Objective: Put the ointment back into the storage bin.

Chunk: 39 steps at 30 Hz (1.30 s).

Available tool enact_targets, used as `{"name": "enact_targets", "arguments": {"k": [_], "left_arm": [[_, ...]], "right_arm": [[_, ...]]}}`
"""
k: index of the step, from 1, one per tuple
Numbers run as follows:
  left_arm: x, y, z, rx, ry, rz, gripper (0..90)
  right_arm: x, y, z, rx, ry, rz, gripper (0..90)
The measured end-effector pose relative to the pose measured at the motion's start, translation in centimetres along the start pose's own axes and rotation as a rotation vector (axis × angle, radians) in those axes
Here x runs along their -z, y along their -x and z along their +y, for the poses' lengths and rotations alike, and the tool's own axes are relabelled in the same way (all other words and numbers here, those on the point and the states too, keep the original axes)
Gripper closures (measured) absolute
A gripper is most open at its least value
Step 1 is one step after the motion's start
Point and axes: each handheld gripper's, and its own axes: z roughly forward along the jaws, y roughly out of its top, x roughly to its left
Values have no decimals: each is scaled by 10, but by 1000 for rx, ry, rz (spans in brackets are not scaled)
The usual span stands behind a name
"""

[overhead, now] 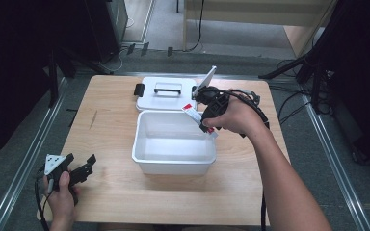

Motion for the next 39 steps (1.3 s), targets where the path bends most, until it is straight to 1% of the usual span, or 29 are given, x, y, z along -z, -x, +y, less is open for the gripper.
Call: {"name": "enact_targets", "arguments": {"k": [1,2,5,6,7,11,12,13,16,19,20,21,23,25,26,28,30,39], "left_arm": [[0,0,0,0,0,1,145],[0,0,0,0,0,1,145],[0,0,0,-1,-1,0,145],[0,0,0,-1,-1,0,145],[0,0,0,-1,-1,0,145],[0,0,0,-1,-2,0,145],[0,0,0,-1,-2,0,145],[0,0,0,-1,-1,0,145],[0,0,0,-1,-1,0,145],[0,0,0,-1,-1,0,145],[0,0,0,-1,-1,0,145],[0,0,0,0,-1,-1,145],[0,0,0,-1,-2,-1,145],[0,0,0,-1,-2,-1,145],[0,0,0,-2,-2,-1,145],[0,0,0,-2,-2,-1,145],[0,0,0,-1,-2,-1,145],[0,0,0,-2,-1,-2,146]], "right_arm": [[-1,-1,0,12,7,2,729],[-1,-1,0,12,7,2,729],[-4,-5,2,86,11,0,729],[-4,-5,2,86,11,0,729],[-5,-7,2,141,19,11,728],[-9,-10,1,254,33,23,728],[-9,-10,1,254,33,23,728],[-12,-11,1,303,37,30,728],[-15,-13,0,384,45,42,728],[-18,-14,-2,473,49,38,728],[-18,-14,-2,473,49,38,728],[-20,-15,-3,512,42,40,728],[-23,-15,-3,555,43,40,728],[-25,-16,-4,568,35,40,728],[-26,-16,-4,581,37,41,728],[-27,-17,-4,586,37,44,728],[-29,-18,-4,606,38,50,727],[-36,-18,-4,605,22,54,727]]}}
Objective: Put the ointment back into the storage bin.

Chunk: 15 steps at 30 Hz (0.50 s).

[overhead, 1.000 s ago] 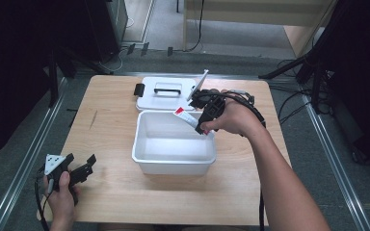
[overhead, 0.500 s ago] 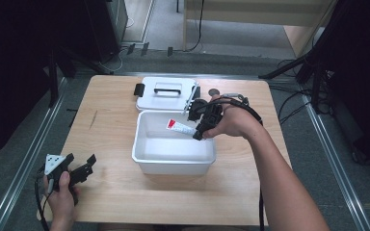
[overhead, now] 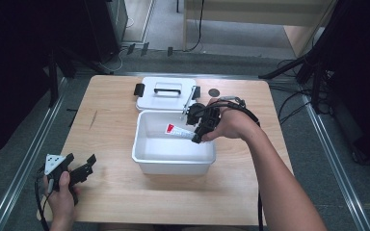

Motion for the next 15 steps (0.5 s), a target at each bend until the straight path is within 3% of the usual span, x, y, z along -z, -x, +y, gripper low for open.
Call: {"name": "enact_targets", "arguments": {"k": [15], "left_arm": [[0,0,0,1,2,-1,146]], "right_arm": [[-13,1,-3,-8,-29,14,726]]}}
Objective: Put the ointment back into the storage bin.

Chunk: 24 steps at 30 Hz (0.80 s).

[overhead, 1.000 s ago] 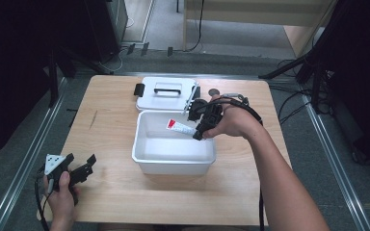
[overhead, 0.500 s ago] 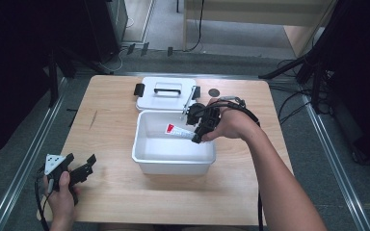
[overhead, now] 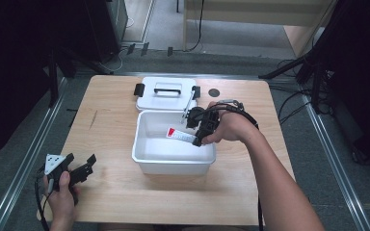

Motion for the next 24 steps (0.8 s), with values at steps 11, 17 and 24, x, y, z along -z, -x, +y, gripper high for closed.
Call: {"name": "enact_targets", "arguments": {"k": [11,17,24], "left_arm": [[0,0,0,5,1,-1,145],[0,0,0,2,-1,-1,145],[0,0,0,1,-1,-1,145]], "right_arm": [[-12,0,0,3,-33,12,725],[-19,-1,0,-6,-51,25,725],[-27,-2,2,11,-72,27,725]]}}
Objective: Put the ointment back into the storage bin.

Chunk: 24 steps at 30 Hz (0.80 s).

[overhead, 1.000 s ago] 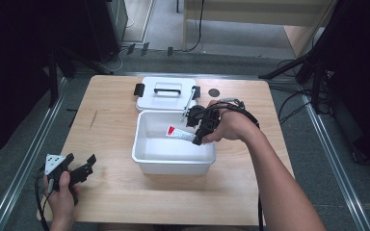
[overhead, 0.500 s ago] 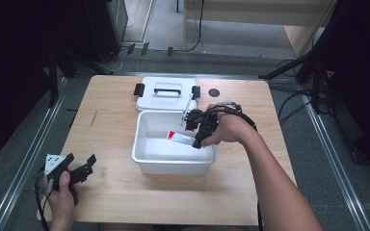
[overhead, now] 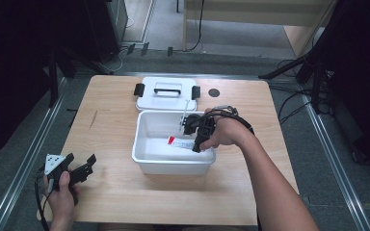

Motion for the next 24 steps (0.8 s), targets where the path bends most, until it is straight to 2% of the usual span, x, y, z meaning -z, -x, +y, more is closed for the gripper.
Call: {"name": "enact_targets", "arguments": {"k": [10,18,24], "left_arm": [[0,0,0,0,-1,0,145],[0,0,0,-1,-1,-1,145],[0,0,0,-1,-1,0,145]], "right_arm": [[-7,-3,4,-13,-52,-1,724],[-14,-5,9,-3,-97,-1,724],[-19,-7,11,-6,-130,14,725]]}}
